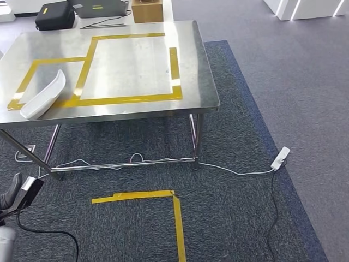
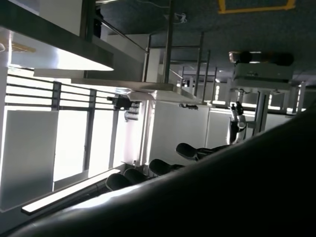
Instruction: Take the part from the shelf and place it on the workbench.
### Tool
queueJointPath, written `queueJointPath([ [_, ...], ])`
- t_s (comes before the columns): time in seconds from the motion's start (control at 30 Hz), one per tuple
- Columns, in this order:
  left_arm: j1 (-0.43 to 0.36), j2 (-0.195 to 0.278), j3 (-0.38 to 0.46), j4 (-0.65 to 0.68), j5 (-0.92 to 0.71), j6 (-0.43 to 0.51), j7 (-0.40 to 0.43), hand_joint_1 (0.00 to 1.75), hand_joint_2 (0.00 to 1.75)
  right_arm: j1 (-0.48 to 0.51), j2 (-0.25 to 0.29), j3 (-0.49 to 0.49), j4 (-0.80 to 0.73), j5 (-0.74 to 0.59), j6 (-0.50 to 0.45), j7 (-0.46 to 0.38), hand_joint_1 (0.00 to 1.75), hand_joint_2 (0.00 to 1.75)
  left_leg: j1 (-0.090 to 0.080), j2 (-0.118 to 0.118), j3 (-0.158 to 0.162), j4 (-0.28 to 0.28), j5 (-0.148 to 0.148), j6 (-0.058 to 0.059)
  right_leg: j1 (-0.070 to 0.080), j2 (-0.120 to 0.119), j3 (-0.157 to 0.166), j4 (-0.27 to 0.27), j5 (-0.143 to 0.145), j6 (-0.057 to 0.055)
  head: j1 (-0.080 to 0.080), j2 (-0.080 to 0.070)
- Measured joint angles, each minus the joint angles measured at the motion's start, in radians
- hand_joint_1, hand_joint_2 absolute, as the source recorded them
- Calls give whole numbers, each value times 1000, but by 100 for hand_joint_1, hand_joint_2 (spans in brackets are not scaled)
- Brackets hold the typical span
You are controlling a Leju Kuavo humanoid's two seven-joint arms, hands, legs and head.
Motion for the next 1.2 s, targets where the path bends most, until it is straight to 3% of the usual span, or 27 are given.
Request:
queueJointPath([
  [0.03,1,0,0,0,0,0,0,0,0,0,0,0,0,0,0,0,0,0,0,0,-14,68,-38,-2,2,0,-13,1,12,0,-1,0],
  [0.07,2,0,0,1,0,0,1,0,0,1,0,0,0,0,0,0,0,0,1,0,-17,118,-54,-3,3,-1,-29,3,24,0,0,0],
  [0.1,4,0,-1,2,0,0,1,0,0,1,0,0,0,0,0,0,0,0,1,0,-6,137,-47,-3,4,-1,-45,6,35,1,0,0],
  [0.13,4,0,-1,2,0,0,2,0,0,1,0,0,0,0,0,0,0,0,1,0,22,118,-25,0,5,0,-61,10,45,2,0,0],
  [0.2,4,1,-1,2,0,0,3,0,0,0,0,0,0,0,0,0,0,0,0,0,125,-10,11,8,7,0,-88,19,62,5,0,0],
  [0.27,2,4,-2,2,0,0,3,0,0,-1,0,0,0,1,0,0,0,0,-4,-1,208,-133,10,19,9,0,-103,25,78,13,1,0],
  [0.3,2,6,-3,2,0,0,3,0,0,-1,0,0,0,1,0,0,0,0,-7,-2,222,-159,5,25,9,0,-108,27,86,18,0,0],
  [0.37,1,7,-3,2,0,1,3,0,0,1,0,0,0,1,0,0,0,0,-10,0,212,-168,18,38,7,1,-116,28,97,31,-4,0],
  [0.4,-1,8,-3,2,0,1,3,0,0,2,0,0,0,1,0,0,0,0,-10,1,202,-170,29,45,5,2,-124,35,86,37,-5,0],
  [0.47,-3,7,-3,2,0,1,3,0,0,3,0,0,0,1,0,1,0,0,-7,5,176,-174,56,58,2,3,-157,104,6,48,-1,0],
  [0.53,-2,7,-3,2,0,0,3,0,0,3,0,0,0,2,0,1,0,0,-7,5,141,-173,83,62,0,3,-197,239,-91,57,4,0],
  [0.57,-1,6,-3,2,0,0,3,0,0,3,0,0,0,2,0,1,0,0,-8,5,123,-172,96,62,0,3,-205,297,-111,59,4,0],
  [0.6,0,6,-3,2,0,0,3,0,0,3,0,0,0,2,0,1,0,0,-8,5,105,-171,110,61,0,3,-200,329,-107,60,4,0],
  [0.63,0,6,-3,2,0,0,3,0,0,3,0,0,0,3,0,1,0,0,-8,5,87,-171,123,59,0,3,-177,325,-84,59,4,0],
  [0.7,2,6,-3,2,0,1,3,0,0,2,-2,0,0,4,0,1,0,0,-8,5,58,-170,147,54,1,3,-76,211,-40,53,5,0],
  [0.77,4,6,-3,2,0,1,3,0,0,-2,-4,0,1,7,0,0,0,0,-10,5,42,-167,168,45,4,3,46,49,-50,44,5,0],
  [0.8,4,7,-3,2,0,1,3,0,0,-3,-5,0,1,8,-1,0,0,0,-9,5,38,-166,178,40,6,3,79,-1,-61,41,6,0],
  [0.83,5,7,-3,2,0,1,3,0,0,-4,-5,0,1,9,-1,0,0,0,-8,6,37,-167,188,34,9,2,89,-23,-66,37,7,0],
  [0.9,7,8,-3,2,-1,1,3,0,0,-3,-5,0,1,10,-2,1,0,0,-4,5,31,-165,187,23,8,0,72,-24,-48,22,10,0],
  [0.93,10,10,-3,2,-1,1,3,0,0,-3,-5,0,1,10,-2,1,0,0,-3,4,23,-147,159,18,6,-1,63,-25,-37,12,9,0],
  [0.97,12,12,-2,2,-1,1,4,0,0,-2,-5,0,1,10,-2,2,0,0,-1,3,10,-110,114,12,4,-3,53,-27,-24,5,7,0],
  [1.03,15,14,-2,2,-1,0,6,0,0,-2,-5,0,1,9,-1,2,0,0,3,3,-23,19,11,2,4,-4,30,-25,-2,-1,4,0],
  [1.07,16,14,-2,3,-1,0,7,0,0,-1,-5,0,1,8,-1,2,0,0,6,3,-35,84,-13,-3,4,-4,17,-24,7,0,3,0],
  [1.1,18,14,-2,3,-1,0,9,0,0,0,-5,0,1,8,-1,2,0,0,10,3,-36,128,-11,-7,3,-4,4,-21,16,4,4,0],
  [1.13,19,14,-3,3,-2,0,11,0,0,1,-5,0,1,7,-1,2,0,0,15,3,-21,137,11,-11,1,-4,-9,-17,23,8,4,0],
  [1.2,20,13,-3,3,-5,1,17,0,0,2,-6,0,1,5,0,2,0,0,26,4,59,47,58,-22,-4,-4,-29,-6,32,19,3,0],
])
